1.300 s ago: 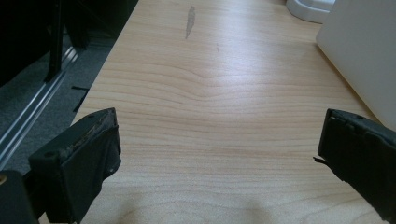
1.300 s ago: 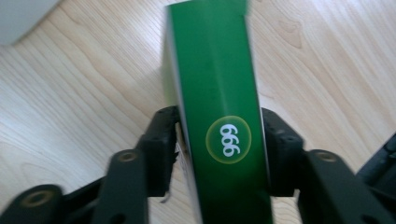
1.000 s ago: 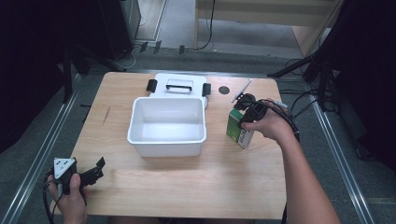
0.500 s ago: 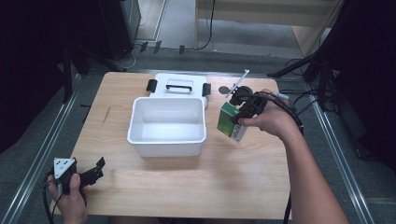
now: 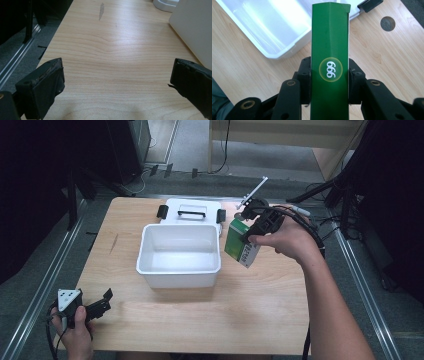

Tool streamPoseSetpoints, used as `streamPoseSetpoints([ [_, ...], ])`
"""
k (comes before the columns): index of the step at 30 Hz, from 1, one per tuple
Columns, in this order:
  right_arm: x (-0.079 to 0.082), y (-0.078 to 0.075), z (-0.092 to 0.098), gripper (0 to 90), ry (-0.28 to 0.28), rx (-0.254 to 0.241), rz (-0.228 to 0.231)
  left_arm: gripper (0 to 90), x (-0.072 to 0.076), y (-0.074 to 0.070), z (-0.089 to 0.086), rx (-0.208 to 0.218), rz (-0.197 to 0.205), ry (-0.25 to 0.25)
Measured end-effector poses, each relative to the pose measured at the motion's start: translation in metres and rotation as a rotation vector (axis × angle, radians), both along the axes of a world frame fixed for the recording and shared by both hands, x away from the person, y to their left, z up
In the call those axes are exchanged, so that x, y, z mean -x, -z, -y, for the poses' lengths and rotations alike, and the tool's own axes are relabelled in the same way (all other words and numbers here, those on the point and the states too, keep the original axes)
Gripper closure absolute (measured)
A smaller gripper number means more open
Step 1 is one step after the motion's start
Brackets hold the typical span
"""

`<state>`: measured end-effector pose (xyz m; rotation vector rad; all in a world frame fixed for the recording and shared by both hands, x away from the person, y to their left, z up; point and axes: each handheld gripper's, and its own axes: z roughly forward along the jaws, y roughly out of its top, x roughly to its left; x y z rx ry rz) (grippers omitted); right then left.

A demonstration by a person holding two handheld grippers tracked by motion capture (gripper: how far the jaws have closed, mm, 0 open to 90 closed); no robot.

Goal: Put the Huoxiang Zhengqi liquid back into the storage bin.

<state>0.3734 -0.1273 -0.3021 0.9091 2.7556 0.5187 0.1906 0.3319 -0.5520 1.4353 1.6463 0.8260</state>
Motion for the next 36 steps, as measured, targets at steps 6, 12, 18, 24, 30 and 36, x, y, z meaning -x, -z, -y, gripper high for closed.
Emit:
streamPoseSetpoints([
  [6,0.002,-0.016,-0.009,64.3,-0.008,0.004,0.012,0.0,0.000,0.000,0.000,0.000,0.000,0.001],
  [12,0.004,-0.033,-0.017,64.3,-0.020,-0.003,0.038,0.0,0.000,0.000,0.000,-0.003,-0.003,0.003],
  [18,0.007,-0.041,-0.033,64.3,-0.044,-0.015,0.044,0.0,0.000,0.000,0.000,-0.003,-0.003,0.002],
  [24,0.008,-0.042,-0.051,64.3,-0.080,-0.018,0.038,0.0,0.000,0.000,0.000,-0.002,-0.004,0.003],
  [30,0.007,-0.041,-0.066,64.3,-0.104,-0.026,0.038,0.0,0.000,0.000,0.000,0.003,-0.003,0.002],
  [36,0.007,-0.038,-0.079,64.3,-0.131,-0.024,0.033,0.0,0.000,0.000,0.000,0.004,-0.004,0.004],
])
